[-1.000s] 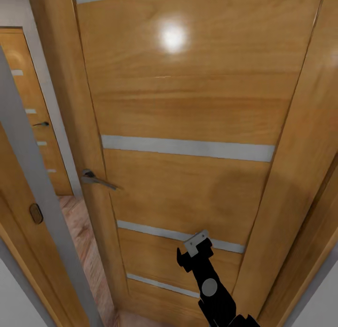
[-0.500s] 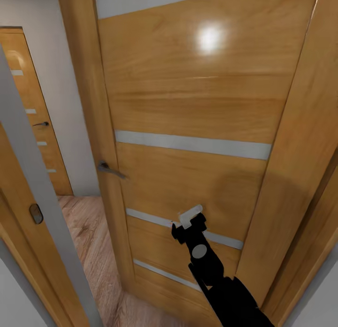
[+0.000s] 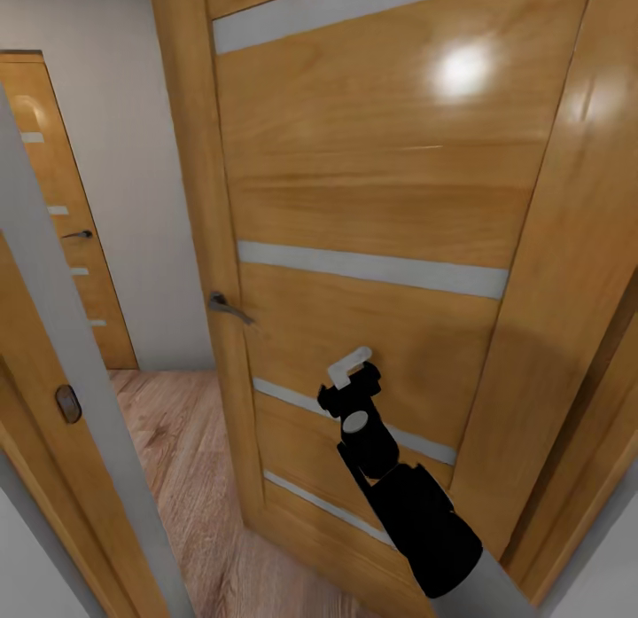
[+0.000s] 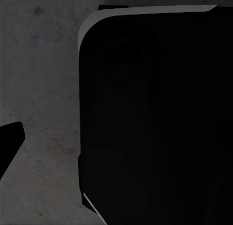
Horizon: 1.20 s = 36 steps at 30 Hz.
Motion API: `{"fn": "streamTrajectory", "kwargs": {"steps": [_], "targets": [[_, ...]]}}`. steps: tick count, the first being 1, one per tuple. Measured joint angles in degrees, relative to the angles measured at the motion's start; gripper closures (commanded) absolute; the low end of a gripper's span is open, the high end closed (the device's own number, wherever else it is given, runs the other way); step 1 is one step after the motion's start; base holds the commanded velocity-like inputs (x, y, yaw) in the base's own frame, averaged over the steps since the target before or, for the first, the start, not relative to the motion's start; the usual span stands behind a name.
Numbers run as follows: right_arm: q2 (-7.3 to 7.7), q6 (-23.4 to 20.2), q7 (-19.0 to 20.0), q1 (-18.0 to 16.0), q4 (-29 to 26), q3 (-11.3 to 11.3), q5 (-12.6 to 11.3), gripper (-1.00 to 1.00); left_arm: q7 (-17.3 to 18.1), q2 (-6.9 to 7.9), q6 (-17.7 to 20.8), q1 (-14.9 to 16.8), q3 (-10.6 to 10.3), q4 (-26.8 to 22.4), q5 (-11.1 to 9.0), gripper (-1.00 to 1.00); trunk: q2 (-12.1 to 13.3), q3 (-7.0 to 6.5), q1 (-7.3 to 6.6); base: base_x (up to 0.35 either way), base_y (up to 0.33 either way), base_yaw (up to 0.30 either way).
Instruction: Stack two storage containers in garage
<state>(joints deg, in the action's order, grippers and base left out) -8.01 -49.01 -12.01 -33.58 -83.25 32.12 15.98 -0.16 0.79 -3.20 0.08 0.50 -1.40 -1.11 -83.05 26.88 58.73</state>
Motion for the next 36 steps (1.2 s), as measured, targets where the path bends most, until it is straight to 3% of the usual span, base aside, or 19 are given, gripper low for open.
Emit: {"fn": "streamTrajectory", "kwargs": {"steps": [9,18,21,23,28,34,35,36], "targets": [[-1.99,-0.1,-2.4,-5.0,7.7,-0.1,-0.1,-1.0,0.0,0.0,-0.1,0.0,0.0,0.0,0.1,-1.0,0.0,0.0,0.0,0.0,0.0,0.0],[-1.99,-0.1,-3.1,-10.1,15.7,-0.1,-0.4,-1.0,0.0,0.0,-0.1,0.0,0.0,0.0,0.1,-1.0,0.0,0.0,0.0,0.0,0.0,0.0],[-1.99,0.1,-4.5,-13.0,21.0,0.5,-1.4,-1.0,0.0,0.01,-0.1,0.0,0.0,0.0,0.1,-1.0,0.0,-0.01,0.0,0.0,0.0,0.0],[-1.99,-0.1,-5.5,-13.2,21.6,-0.4,-0.9,-1.0,0.0,0.01,-0.1,0.0,0.0,0.0,0.1,-1.0,0.0,0.0,0.0,0.0,0.0,0.0],[-1.99,-1.5,-6.5,-15.6,24.7,0.2,-2.4,-1.0,0.0,0.02,-0.1,0.0,0.0,0.0,0.1,-1.0,0.0,0.0,0.0,0.0,0.0,0.0],[-1.99,-2.0,-6.7,-16.9,26.6,-0.3,-1.7,-1.0,0.0,0.06,-0.1,0.0,0.0,0.0,0.1,-1.0,0.0,0.0,0.0,0.0,0.0,0.0],[-1.99,-1.9,-7.0,-19.1,30.1,1.4,-2.8,-1.0,0.0,0.08,-0.1,0.0,0.0,0.0,0.0,-1.0,0.0,0.01,0.0,0.0,0.0,0.0],[-1.99,-1.7,-7.3,-19.8,30.9,0.4,-3.1,-1.0,0.0,0.08,-0.1,0.0,0.0,0.0,0.0,-1.0,0.0,0.0,0.0,0.0,0.0,0.0]]}}
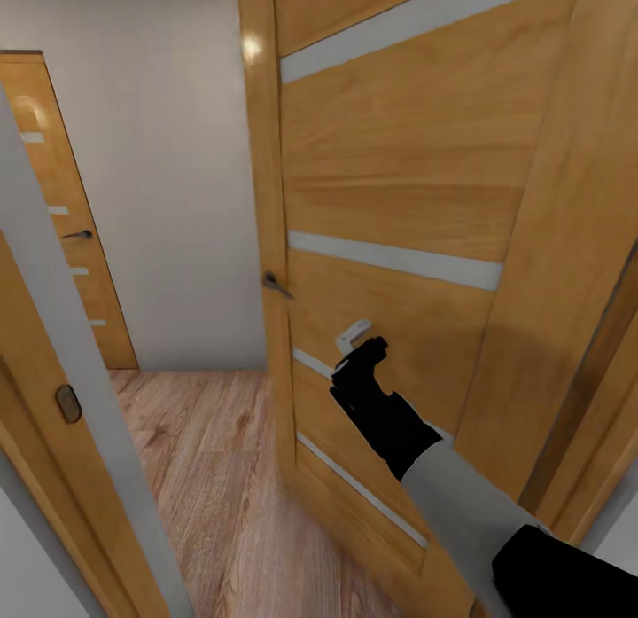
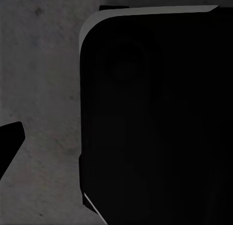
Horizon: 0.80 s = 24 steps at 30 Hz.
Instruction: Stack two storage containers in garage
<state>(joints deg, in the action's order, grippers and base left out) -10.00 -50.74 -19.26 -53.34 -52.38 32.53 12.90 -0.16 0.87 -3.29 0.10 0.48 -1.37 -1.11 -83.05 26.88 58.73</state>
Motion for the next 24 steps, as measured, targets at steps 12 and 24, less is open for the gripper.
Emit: {"fn": "streamTrajectory", "kwargs": {"steps": [12,24], "targets": [[0.0,-0.1,-0.5,-2.9,5.0,-0.8,1.7,-1.0,0.0,0.0,0.0,0.0,0.0,0.0,0.0,-1.0,0.0,-0.01,0.0,0.0,0.0,0.0],[0.0,0.7,-0.5,-5.9,11.4,-0.5,1.5,-1.0,0.0,-0.01,0.0,0.0,0.0,0.0,0.0,-1.0,0.0,-0.01,0.0,0.0,0.0,0.0]]}}
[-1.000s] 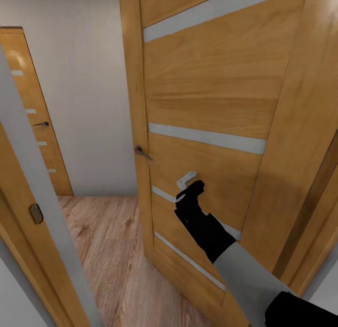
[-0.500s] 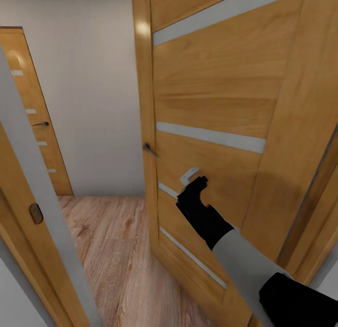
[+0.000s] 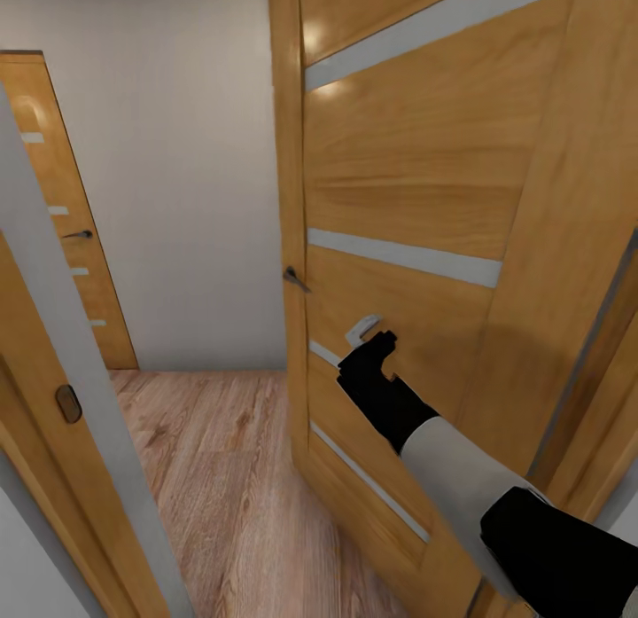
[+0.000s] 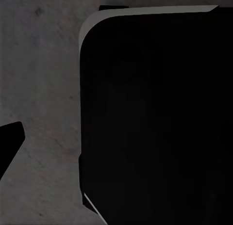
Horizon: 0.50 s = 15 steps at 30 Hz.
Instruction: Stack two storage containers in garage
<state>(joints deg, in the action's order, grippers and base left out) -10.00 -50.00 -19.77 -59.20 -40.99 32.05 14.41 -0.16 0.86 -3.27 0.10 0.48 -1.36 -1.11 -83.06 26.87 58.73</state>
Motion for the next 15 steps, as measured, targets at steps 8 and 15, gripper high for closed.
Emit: {"fn": "streamTrajectory", "kwargs": {"steps": [8,15], "targets": [[0.0,2.8,-3.0,-2.1,5.4,-0.4,-5.2,-1.0,0.0,0.0,0.1,0.0,0.0,0.0,0.0,-1.0,0.0,0.01,0.0,0.0,0.0,0.0],[0.0,3.6,-4.1,-5.6,11.6,-0.4,-7.1,-1.0,0.0,-0.04,0.1,0.0,0.0,0.0,0.0,-1.0,0.0,0.0,0.0,0.0,0.0,0.0]]}}
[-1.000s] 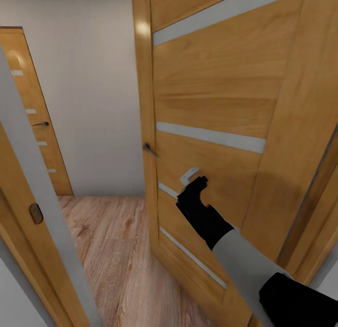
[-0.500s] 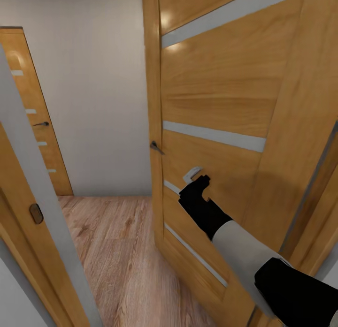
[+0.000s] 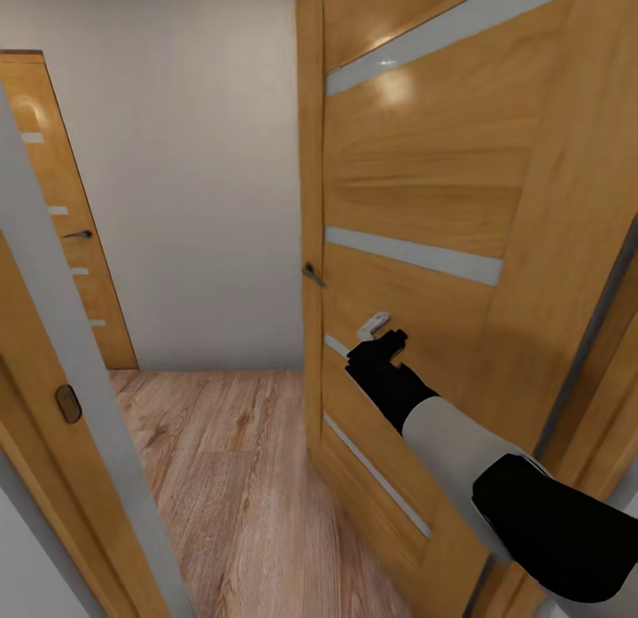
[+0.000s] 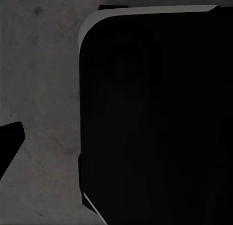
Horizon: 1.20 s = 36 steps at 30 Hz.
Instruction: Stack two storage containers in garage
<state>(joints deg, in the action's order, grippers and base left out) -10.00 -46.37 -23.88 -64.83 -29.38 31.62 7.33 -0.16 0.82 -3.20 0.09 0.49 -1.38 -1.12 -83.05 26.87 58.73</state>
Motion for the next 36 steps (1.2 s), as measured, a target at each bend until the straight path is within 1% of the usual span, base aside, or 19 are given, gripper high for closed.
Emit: {"fn": "streamTrajectory", "kwargs": {"steps": [1,2,5,7,29,33,36], "targets": [[0.0,1.5,-0.9,-1.2,2.1,0.1,-2.4,-1.0,0.0,0.02,0.0,0.0,0.0,0.0,0.0,-1.0,0.0,0.0,0.0,0.0,0.0,0.0],[0.0,1.6,-1.4,-1.4,2.8,0.0,-2.5,-1.0,0.0,0.01,0.0,0.0,0.0,0.0,0.0,-1.0,0.0,0.0,0.0,0.0,0.0,0.0],[0.0,2.8,-3.3,-1.9,3.7,0.0,-5.4,-1.0,0.0,0.01,0.0,0.0,0.0,0.0,0.0,-1.0,0.0,0.0,0.0,0.0,0.0,0.0],[0.0,3.1,-3.9,-2.0,3.7,0.0,-6.3,-1.0,0.0,-0.01,0.0,0.0,0.0,0.0,0.0,-1.0,0.0,0.0,0.0,0.0,0.0,0.0],[0.0,2.8,-4.6,-2.1,4.2,0.1,-5.6,-1.0,0.0,0.03,-0.1,0.0,0.0,0.0,0.0,-1.0,0.0,0.0,0.0,0.0,0.0,0.0],[0.0,2.5,-4.8,-2.1,4.1,0.1,-5.7,-1.0,0.0,0.04,-0.1,0.0,0.0,0.0,0.0,-1.0,0.0,0.0,0.0,0.0,0.0,0.0],[0.0,2.6,-5.8,-2.1,4.0,0.1,-6.7,-1.0,0.0,0.04,-0.1,0.0,0.0,0.0,0.0,-1.0,0.0,0.0,0.0,0.0,0.0,0.0]]}}
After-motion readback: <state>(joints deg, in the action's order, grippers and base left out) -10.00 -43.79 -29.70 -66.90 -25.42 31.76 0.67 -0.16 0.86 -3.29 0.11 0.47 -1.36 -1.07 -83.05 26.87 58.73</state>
